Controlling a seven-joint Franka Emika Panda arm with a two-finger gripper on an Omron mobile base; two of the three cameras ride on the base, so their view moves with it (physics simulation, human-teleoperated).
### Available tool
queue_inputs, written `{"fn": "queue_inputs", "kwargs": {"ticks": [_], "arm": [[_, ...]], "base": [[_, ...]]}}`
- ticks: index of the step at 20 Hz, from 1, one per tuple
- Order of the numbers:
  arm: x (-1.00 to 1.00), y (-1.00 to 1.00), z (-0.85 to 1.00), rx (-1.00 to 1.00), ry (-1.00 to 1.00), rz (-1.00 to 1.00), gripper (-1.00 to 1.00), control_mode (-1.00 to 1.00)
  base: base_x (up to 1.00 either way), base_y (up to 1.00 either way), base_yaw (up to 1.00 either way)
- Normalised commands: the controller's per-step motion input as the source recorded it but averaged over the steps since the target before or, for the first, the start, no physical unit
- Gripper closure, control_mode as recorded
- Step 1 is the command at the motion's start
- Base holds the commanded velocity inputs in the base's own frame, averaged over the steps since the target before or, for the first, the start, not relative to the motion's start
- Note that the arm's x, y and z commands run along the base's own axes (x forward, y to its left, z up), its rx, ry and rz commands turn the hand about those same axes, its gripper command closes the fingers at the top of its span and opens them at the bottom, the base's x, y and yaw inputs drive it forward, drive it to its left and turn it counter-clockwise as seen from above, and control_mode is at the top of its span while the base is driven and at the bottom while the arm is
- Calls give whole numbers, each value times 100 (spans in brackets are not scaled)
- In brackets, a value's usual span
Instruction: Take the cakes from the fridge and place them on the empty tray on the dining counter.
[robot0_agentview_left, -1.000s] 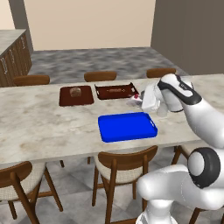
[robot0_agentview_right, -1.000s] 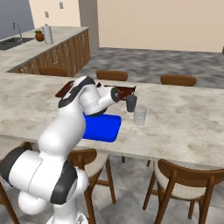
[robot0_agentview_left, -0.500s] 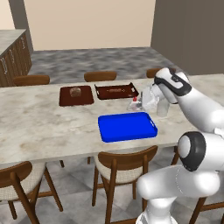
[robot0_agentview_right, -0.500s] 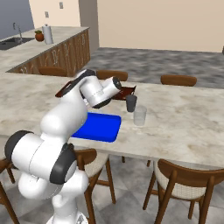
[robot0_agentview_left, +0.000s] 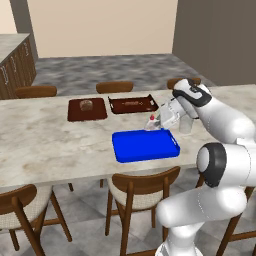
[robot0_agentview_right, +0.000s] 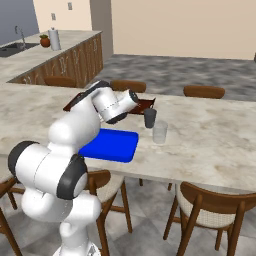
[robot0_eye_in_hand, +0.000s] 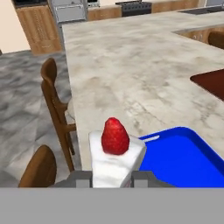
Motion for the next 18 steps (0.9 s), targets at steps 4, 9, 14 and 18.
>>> {"fn": "queue_inputs", "kwargs": {"ticks": [4, 9, 14, 18], "arm": [[4, 23, -35, 0, -2, 0, 100, -100], [18, 14, -32, 0, 0, 0, 100, -100], [21, 1, -31, 0, 0, 0, 100, -100], [26, 0, -29, 0, 0, 0, 100, -100]], "base": [[0, 0, 0], [0, 0, 0], [0, 0, 0], [0, 0, 0]]}}
